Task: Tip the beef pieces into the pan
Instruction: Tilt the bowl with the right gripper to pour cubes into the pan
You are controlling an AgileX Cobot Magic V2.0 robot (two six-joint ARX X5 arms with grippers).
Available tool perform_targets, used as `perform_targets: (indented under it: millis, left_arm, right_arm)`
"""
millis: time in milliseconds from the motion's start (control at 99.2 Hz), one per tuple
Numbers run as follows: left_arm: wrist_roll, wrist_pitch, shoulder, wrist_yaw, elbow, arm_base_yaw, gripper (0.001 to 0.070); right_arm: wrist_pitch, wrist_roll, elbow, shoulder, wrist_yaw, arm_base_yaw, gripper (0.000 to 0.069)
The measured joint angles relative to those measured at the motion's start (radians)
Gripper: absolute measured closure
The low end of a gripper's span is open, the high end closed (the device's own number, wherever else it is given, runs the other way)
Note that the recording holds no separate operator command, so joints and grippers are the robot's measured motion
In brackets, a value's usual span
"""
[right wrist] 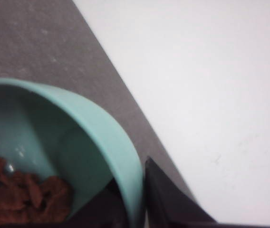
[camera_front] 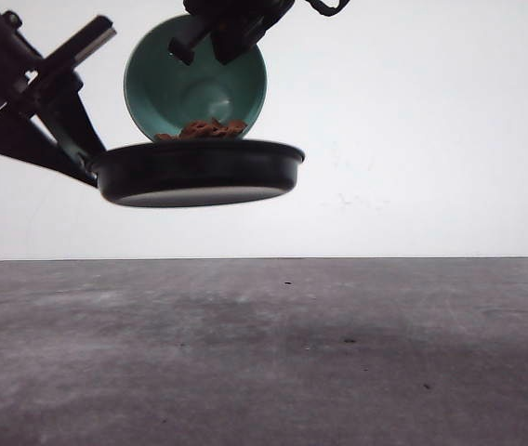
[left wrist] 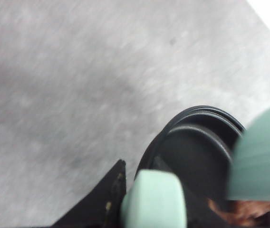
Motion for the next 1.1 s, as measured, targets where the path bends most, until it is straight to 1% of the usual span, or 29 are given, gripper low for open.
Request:
perform_targets:
  millis: [202,272,403,635,857,1008,1099]
  left_arm:
    - [0.003,-0.033,0.000,0.000,0.002,0.005,0.0653]
    - [0.003,-0.043,0.000,0.001,0.008,0.007,0.0653]
    - [0.004,-0.052,0.000,0.000,0.013,0.011,0.0653]
    - [0.005,-0.074,0.000,0.002,0.029,0.016,0.0653]
    - [0.006,-0.077,0.000,0.002,0.033,0.027,0.0653]
    - [0.008,-0.077,0.000,0.002,0.033,0.031,0.0653]
    - [0.008,-0.077,0.000,0.002,0.033,0.032,0.0653]
  right_arm:
    - [0.055,-0.100,-0.009,0.000,0.001,0.000,0.0670]
    - [0.097,-0.138,-0.015,0.000,-0.004,0.000,0.0670]
    - [0.182,-0.223,-0.037,0.000,-0.046,0.000,0.0670]
    - [0.204,-0.351,-0.053,0.000,-0.144,-0.005,0.0670]
    - [0.227,-0.386,-0.054,0.001,-0.144,-0.028,0.0670]
    - [0.315,-0.414,-0.054,0.001,-0.141,-0.036,0.0670]
    - [0.326,-0.431,-0.054,0.001,-0.152,-0.038,0.0670]
